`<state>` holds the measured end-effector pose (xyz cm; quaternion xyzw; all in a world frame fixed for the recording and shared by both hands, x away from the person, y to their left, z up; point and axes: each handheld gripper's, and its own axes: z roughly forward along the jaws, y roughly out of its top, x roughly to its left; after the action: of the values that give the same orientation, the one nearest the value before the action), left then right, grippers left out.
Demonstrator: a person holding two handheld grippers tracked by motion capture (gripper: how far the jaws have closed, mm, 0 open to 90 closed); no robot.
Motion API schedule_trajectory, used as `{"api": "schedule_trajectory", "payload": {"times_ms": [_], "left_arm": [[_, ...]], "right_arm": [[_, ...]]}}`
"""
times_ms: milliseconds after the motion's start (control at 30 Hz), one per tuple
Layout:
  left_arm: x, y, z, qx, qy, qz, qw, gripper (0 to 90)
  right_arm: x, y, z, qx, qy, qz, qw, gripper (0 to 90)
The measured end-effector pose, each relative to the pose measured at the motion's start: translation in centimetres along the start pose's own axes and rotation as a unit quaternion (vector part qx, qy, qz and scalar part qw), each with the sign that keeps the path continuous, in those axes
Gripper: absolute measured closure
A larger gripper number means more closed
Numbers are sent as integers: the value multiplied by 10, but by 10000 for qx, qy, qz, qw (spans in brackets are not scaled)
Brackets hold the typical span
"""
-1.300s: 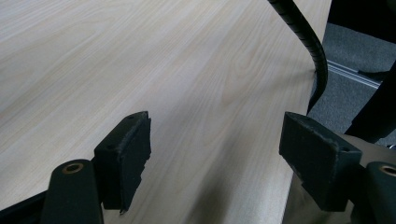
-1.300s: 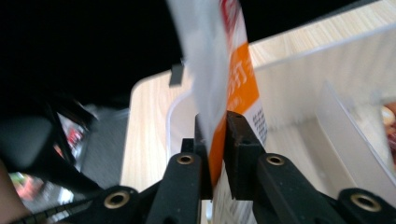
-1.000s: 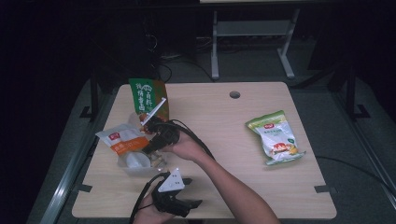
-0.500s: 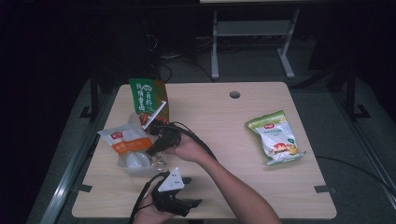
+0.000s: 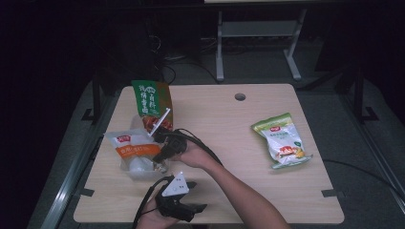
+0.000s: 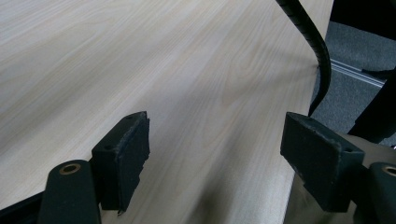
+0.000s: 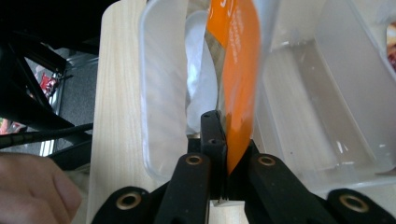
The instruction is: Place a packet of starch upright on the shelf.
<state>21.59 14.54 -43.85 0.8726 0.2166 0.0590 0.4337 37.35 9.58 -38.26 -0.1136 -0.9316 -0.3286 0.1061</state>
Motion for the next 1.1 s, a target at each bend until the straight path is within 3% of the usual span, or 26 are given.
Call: {"api": "schedule_trajectory", "payload": {"times_ms": [100,200,300,433,533,567,600,667,800,1000,1100], "left_arm": [[0,0,0,9,-2,-30,10000,235],[0,0,0,30,12,-10,10000,235],[-1,0,0,27,15,-15,10000,234],[-1,0,2,18,-5,-53,10000,235],[-1,0,2,31,-9,-28,10000,235],[-1,0,2,28,-3,-29,10000,235],[-1,1,1,25,8,13,10000,235],[0,1,1,26,11,29,10000,234],[0,1,2,39,26,-7,10000,235],[1,1,4,82,13,26,10000,234],[1,1,3,93,5,1,10000,234]], "right_arm": [[1,2,-6,-108,-17,-35,9999,808],[1,2,-15,-305,-21,-39,9995,808],[0,1,-20,-387,44,63,9992,897],[-1,-8,-15,-375,-166,39,9992,900],[-5,-13,-17,-451,-49,159,9988,897],[-4,-13,-18,-467,-56,229,9986,876],[-1,-14,-21,-538,-111,211,9983,798],[-1,-14,-23,-587,-142,158,9980,791],[1,-21,-40,-752,-155,208,9968,676],[-1,-35,-56,-986,-133,240,9947,607],[-2,-41,-61,-961,-172,251,9949,589]]}}
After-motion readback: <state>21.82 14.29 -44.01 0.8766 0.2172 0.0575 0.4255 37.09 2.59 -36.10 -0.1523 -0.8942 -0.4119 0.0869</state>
